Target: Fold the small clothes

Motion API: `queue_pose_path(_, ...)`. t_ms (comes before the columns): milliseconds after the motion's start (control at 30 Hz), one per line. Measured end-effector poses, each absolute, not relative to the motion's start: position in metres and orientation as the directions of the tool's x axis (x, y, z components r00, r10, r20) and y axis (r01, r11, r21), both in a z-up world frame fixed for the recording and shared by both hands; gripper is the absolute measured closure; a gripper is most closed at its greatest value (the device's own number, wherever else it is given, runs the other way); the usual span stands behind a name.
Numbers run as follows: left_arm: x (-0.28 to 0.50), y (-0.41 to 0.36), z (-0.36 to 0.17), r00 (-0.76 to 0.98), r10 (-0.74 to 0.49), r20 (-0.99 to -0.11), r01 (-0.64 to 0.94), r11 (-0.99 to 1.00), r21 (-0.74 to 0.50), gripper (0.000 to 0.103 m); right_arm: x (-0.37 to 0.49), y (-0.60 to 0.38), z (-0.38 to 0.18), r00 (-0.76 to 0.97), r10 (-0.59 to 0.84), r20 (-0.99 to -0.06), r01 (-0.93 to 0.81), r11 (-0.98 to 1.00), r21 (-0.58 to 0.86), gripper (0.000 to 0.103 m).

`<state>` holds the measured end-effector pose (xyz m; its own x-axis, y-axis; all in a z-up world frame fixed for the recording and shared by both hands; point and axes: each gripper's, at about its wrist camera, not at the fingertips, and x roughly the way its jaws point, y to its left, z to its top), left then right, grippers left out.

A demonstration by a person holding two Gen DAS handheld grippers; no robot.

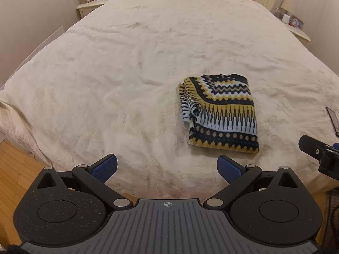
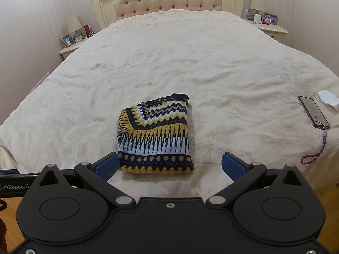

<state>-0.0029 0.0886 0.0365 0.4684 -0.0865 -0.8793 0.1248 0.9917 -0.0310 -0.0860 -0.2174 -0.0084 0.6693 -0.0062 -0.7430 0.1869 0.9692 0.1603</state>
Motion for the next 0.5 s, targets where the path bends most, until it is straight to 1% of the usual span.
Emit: queue_pose_path(500,-0.0015,0.0857,0.0346,0.473,-0.087,-0.877,0.136,0.990,-0.025,0.001,-0.0816,-0.2161,-0.0085,0.665,-0.005,-0.747,0.190,0.968,0.163,0.000)
